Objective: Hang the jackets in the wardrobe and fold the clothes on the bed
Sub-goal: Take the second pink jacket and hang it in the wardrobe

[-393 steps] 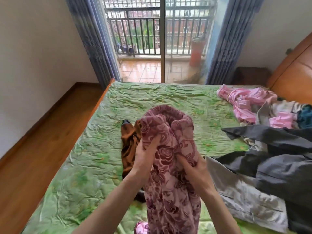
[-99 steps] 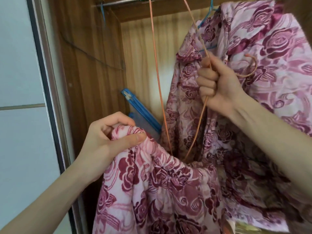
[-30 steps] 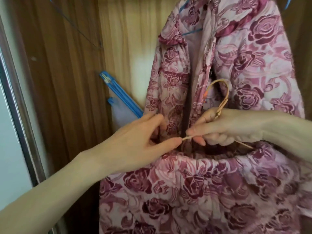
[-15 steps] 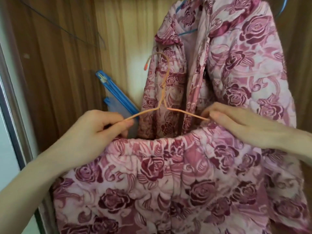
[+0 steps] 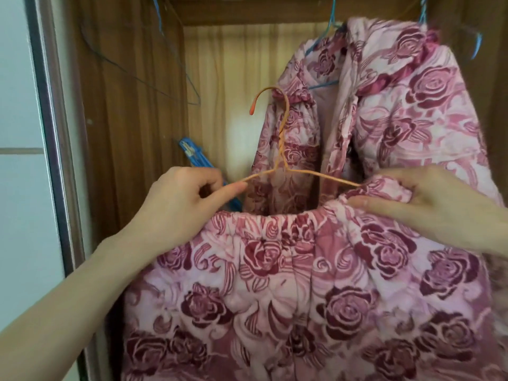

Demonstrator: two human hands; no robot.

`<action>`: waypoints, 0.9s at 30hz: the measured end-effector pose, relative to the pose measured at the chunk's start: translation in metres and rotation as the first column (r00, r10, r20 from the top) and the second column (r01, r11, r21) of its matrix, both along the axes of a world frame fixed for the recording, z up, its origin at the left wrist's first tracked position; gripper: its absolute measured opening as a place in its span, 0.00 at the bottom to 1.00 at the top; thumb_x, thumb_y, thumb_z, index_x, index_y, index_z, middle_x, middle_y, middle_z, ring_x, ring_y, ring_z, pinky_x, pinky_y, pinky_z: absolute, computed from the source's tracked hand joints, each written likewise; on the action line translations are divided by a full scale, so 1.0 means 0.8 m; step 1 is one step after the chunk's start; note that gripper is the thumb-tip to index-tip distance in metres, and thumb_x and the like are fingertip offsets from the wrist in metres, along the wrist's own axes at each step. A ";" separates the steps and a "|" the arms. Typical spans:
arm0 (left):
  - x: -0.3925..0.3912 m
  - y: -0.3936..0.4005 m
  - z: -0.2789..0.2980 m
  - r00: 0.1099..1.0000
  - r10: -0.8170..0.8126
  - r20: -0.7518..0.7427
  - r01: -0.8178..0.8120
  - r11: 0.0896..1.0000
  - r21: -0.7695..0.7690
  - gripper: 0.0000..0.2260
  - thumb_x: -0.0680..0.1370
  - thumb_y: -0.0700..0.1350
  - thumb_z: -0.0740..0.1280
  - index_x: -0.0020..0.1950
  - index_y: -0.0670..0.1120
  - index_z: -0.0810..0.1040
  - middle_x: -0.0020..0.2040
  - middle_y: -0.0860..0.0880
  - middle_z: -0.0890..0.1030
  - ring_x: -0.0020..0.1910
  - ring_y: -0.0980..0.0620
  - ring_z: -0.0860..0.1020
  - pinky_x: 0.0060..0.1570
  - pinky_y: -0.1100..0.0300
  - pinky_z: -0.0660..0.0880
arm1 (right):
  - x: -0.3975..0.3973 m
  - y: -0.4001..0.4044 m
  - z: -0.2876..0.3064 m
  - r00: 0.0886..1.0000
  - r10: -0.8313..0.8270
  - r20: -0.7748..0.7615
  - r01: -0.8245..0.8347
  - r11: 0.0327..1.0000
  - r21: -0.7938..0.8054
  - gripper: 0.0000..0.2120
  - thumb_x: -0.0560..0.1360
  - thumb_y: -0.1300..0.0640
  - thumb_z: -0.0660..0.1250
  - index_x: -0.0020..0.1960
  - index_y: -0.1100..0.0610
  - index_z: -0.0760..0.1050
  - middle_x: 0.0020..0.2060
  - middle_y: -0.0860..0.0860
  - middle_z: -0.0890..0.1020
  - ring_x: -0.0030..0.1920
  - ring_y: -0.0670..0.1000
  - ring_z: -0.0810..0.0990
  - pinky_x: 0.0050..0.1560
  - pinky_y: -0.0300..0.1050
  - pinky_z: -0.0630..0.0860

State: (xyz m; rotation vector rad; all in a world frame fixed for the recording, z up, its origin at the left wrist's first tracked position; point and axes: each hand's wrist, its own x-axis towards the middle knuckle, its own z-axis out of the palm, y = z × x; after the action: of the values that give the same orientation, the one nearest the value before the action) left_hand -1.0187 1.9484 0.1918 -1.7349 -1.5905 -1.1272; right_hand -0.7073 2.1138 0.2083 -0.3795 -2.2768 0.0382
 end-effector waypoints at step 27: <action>-0.003 0.199 0.178 0.985 0.138 0.103 -0.128 0.987 -0.095 0.40 0.80 0.74 0.46 0.84 0.56 0.34 0.84 0.45 0.33 0.84 0.41 0.39 0.81 0.36 0.43 | -0.079 0.030 0.260 0.779 -0.479 -0.404 0.530 0.848 0.017 0.33 0.72 0.30 0.72 0.43 0.63 0.76 0.42 0.61 0.75 0.44 0.61 0.72 0.45 0.52 0.69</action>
State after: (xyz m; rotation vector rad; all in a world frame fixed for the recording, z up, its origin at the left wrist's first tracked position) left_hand -1.0208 2.1074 0.3344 -1.6185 -1.8188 -1.1185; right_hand -0.7701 2.1377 0.4167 -0.8307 -1.7127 -0.2894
